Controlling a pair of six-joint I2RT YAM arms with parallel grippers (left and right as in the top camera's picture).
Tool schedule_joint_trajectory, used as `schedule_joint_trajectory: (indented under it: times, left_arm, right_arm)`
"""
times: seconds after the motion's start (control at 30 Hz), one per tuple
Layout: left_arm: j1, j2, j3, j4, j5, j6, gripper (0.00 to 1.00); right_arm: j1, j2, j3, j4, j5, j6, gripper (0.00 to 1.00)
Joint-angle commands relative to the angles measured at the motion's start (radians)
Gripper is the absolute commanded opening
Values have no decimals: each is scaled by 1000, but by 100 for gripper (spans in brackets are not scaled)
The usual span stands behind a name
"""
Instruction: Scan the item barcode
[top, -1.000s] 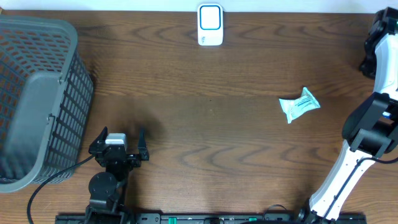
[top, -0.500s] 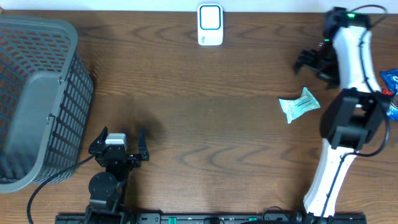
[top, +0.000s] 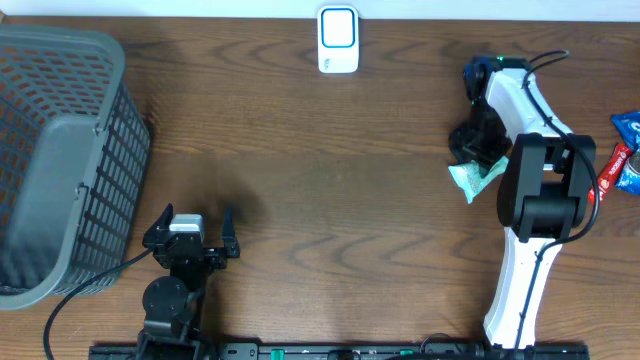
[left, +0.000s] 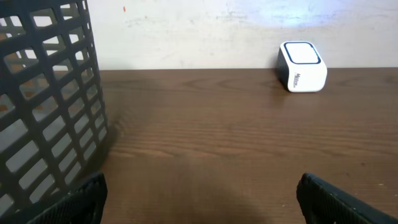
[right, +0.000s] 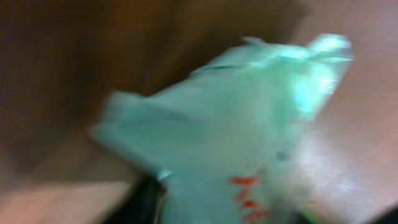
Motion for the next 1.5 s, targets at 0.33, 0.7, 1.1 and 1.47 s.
schedule_joint_trajectory:
  times: [0.33,0.7,1.1,1.47]
  left_arm:
    - [1,0,-32,-11,-15,5,98]
    - [1,0,-32,-11,-15,5,98]
    - [1,0,-32,-11,-15,6,98]
    - [1,0,-32,-11,-15,5,98]
  right_arm:
    - [-161,-93,-7,116,495,-270,1]
    - [-408,-103,-7,364,359,-780,89]
    - [-365,-513,19,338,-100,-783,99]
    - [-339,-951,19,336,-99,-764,99]
